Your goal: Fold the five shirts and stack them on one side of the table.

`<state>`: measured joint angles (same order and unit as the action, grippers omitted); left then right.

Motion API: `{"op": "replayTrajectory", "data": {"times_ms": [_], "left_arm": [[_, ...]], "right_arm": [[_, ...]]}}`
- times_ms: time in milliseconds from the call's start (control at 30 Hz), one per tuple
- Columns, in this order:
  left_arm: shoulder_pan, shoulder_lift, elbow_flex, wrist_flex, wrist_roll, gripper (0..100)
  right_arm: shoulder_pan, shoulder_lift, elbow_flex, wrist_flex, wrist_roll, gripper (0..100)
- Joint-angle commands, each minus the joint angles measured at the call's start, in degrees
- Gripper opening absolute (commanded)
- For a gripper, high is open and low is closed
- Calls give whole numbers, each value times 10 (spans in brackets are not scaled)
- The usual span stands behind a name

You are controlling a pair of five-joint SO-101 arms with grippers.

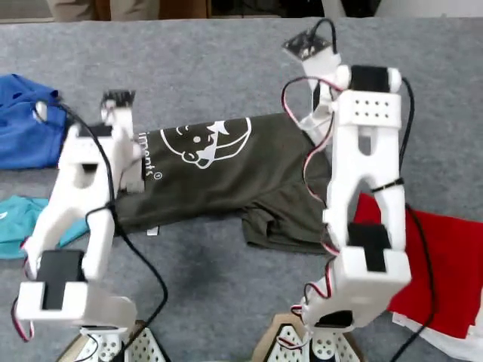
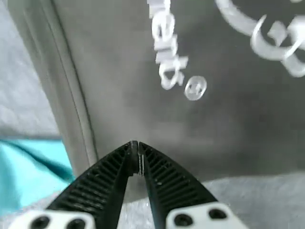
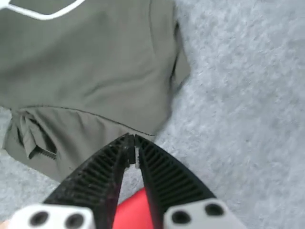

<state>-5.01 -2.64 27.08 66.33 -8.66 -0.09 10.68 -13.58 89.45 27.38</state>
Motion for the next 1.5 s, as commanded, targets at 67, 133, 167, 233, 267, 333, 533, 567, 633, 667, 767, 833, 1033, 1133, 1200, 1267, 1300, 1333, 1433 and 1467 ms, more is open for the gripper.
{"op": "replayTrajectory", "data": {"times_ms": [67, 133, 167, 233, 267, 333, 533, 567, 633, 667, 767, 833, 1033, 1133, 1200, 1267, 1300, 1333, 1433, 1467], "left_arm": [[-16, -49, 113, -62, -6, 19], [-32, -49, 142, -82, -7, 19], [-40, -49, 155, -91, -10, 19], [-56, -49, 177, -104, -31, 19], [-63, -49, 183, -105, -38, 19], [-72, -53, 190, -106, -42, 19], [-86, -51, 185, -107, -43, 19], [-87, -52, 184, -108, -44, 19], [-87, -54, 173, -103, -58, 19], [-87, -54, 167, -102, -61, 19], [-85, -55, 128, -69, -60, 19], [-82, -55, 88, -33, -59, 19], [-82, -65, 24, 19, -62, 19], [-81, -111, 85, 1, -62, 19], [-81, -163, 155, -30, -64, 19], [-86, -225, 232, -69, -80, 19], [-89, -254, 269, -87, -87, 19], [-94, -284, 303, -104, -91, 19], [-127, -353, 380, -153, -92, 19], [-140, -371, 398, -167, -92, 19]], "right_arm": [[26, -72, 191, -156, 26, 5], [36, -71, 243, -206, 32, 5], [43, -66, 265, -226, 36, 5], [54, -50, 292, -257, 47, 5], [60, -36, 299, -270, 54, 5], [69, 4, 302, -287, 63, 5], [94, 100, 244, -276, 73, 5], [95, 102, 233, -273, 74, 5], [100, 97, 226, -265, 74, 5], [96, 88, 223, -252, 74, 5], [73, 40, 224, -214, 74, 5], [56, -5, 224, -193, 74, 5], [0, -145, 233, -105, 75, 5], [-37, -200, 283, -93, 75, 5], [-65, -224, 329, -104, 70, 5], [-87, -238, 378, -124, 69, 5], [-97, -240, 400, -138, 64, 5], [-106, -241, 416, -151, 56, 5], [-129, -240, 455, -186, 45, 5], [-136, -240, 464, -195, 40, 5]]}}
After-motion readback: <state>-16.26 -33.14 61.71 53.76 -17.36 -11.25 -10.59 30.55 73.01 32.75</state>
